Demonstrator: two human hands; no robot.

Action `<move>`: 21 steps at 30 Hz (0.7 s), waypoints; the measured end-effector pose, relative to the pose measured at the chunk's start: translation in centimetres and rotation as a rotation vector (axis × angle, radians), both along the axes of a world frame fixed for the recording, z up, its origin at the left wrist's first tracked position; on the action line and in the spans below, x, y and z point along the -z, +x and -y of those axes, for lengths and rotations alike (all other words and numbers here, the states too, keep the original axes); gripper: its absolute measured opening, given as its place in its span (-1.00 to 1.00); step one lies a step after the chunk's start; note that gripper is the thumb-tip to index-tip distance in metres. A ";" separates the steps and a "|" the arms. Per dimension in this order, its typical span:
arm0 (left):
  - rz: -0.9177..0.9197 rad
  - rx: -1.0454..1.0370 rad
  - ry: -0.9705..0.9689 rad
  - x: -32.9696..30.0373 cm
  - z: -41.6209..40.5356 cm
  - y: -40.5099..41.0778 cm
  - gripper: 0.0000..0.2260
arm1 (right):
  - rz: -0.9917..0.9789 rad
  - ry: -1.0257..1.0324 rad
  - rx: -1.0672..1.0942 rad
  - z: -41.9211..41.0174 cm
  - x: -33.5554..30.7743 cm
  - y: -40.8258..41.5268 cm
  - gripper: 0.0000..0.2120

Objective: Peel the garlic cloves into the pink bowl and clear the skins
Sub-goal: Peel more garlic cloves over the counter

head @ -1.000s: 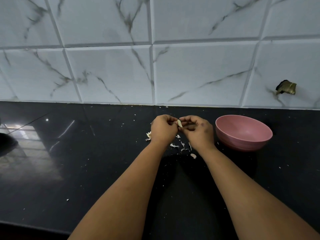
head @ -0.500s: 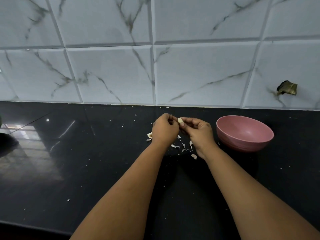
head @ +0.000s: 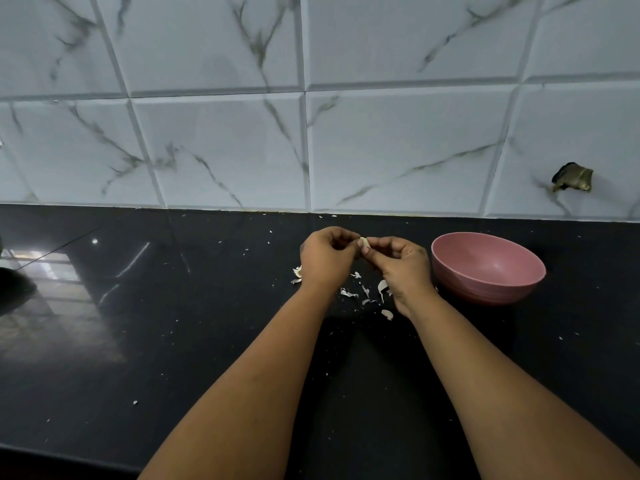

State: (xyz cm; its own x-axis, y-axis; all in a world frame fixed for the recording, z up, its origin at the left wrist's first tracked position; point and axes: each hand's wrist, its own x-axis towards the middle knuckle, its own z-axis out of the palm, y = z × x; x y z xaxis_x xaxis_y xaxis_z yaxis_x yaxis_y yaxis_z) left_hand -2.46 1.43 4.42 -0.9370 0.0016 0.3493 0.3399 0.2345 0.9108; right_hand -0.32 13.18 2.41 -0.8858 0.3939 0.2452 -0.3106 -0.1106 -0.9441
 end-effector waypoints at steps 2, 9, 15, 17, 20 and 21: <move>-0.028 0.018 -0.029 -0.1 0.1 -0.1 -0.90 | -0.003 0.005 0.001 -0.1 0.0 0.0 -0.86; -0.123 0.095 -0.185 0.1 1.1 -0.5 -0.84 | -0.011 0.158 0.029 -0.2 -0.1 0.3 -0.89; -0.164 0.154 -0.254 0.0 1.6 -0.9 -0.88 | -0.005 0.218 0.032 -0.4 -0.1 0.2 -0.89; -0.171 0.160 -0.257 -0.1 1.7 -0.9 -0.88 | -0.006 0.218 0.023 -0.4 -0.1 0.3 -0.90; -0.160 0.170 -0.255 0.0 1.7 -1.0 -0.88 | 0.008 0.218 0.019 -0.4 -0.2 0.3 -0.88; -0.157 0.168 -0.247 0.0 1.8 -1.0 -0.87 | 0.010 0.213 0.015 -0.4 -0.2 0.3 -0.87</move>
State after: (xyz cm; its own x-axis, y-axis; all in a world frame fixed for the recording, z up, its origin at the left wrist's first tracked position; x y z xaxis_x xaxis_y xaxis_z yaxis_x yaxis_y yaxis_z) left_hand -3.45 -0.32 4.40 -0.8511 0.2541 0.4594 0.5244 0.3700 0.7669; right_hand -0.05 13.58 2.59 -0.8832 0.3469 0.3156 -0.3013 0.0960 -0.9487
